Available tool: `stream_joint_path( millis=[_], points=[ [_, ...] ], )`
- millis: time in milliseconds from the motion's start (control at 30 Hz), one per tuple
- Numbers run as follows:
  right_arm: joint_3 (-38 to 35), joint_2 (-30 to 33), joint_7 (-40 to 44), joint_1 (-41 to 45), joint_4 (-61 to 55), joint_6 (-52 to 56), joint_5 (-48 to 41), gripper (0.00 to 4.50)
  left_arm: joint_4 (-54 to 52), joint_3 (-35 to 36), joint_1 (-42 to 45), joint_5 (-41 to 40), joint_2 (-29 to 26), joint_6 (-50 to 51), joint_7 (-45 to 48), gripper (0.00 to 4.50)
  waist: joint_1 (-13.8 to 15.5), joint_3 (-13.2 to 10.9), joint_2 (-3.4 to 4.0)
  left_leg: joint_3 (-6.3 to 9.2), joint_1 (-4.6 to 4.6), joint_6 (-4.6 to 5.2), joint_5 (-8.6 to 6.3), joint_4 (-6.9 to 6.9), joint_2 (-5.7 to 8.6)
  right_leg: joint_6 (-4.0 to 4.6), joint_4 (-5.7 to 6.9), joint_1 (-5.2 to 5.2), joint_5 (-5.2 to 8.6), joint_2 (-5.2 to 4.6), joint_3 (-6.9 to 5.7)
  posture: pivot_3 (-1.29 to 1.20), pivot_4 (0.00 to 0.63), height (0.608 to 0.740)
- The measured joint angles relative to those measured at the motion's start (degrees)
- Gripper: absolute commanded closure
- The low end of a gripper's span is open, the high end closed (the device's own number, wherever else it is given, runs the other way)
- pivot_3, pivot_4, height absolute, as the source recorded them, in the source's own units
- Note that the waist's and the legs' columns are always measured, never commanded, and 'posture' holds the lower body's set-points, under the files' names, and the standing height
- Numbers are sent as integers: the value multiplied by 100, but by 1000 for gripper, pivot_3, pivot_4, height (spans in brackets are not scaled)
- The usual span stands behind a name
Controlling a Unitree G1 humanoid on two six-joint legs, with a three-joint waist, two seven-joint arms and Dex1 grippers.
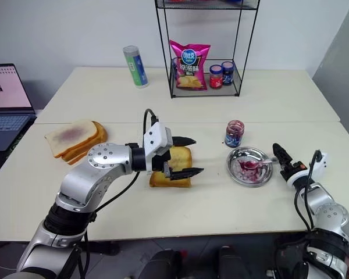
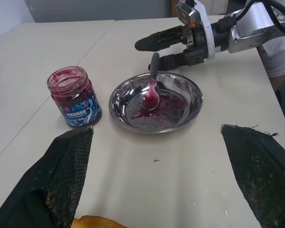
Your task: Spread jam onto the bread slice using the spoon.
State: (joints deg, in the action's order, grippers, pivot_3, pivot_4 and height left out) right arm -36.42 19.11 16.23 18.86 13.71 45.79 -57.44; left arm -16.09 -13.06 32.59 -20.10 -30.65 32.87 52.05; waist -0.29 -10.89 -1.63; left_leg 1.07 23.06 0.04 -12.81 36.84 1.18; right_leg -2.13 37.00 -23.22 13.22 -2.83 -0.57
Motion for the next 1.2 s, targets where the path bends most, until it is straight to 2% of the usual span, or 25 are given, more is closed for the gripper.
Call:
stream_joint_path(
  millis=[167, 633, 900, 1033, 1200],
  points=[
    [44, -170, -78, -1, -145, 235, -253, 0, 16, -1, 3, 0, 5, 24, -6, 10, 1, 0, 1, 1, 0, 0, 0, -1, 0, 0, 1, 0, 0, 0, 0, 0, 150, 740],
    [49, -139, -213, 0, -96, -36, -216, 0, 102, -1, 3, 9, 11, 7, -16, 10, 10, 0, 1, 0, 1, 0, 0, 0, 1, 0, -1, 0, 0, 0, -1, 0, 150, 740],
    [5, -138, -282, -3, -81, -45, -224, 1579, 375, -1, 64, 68, 18, -159, 44, 0, 11, 0, 2, 0, 1, 0, 0, -1, 2, 0, -1, -1, 0, 0, -1, 0, 150, 740],
    [-57, -138, -294, -15, -84, -45, -231, 2707, 463, -17, 69, 178, 14, -315, 112, 0, 12, 0, 2, 0, 2, 1, 0, -1, 1, 0, -1, -1, 0, -1, 0, 0, 150, 740],
    [-60, -137, -294, -84, -146, -24, -272, 3876, 441, -20, 63, 182, 48, -314, 126, 0, 11, 0, 2, 0, 1, 1, 0, -1, 1, 0, -1, -1, 0, -2, 0, 0, 150, 740]
  ],
)
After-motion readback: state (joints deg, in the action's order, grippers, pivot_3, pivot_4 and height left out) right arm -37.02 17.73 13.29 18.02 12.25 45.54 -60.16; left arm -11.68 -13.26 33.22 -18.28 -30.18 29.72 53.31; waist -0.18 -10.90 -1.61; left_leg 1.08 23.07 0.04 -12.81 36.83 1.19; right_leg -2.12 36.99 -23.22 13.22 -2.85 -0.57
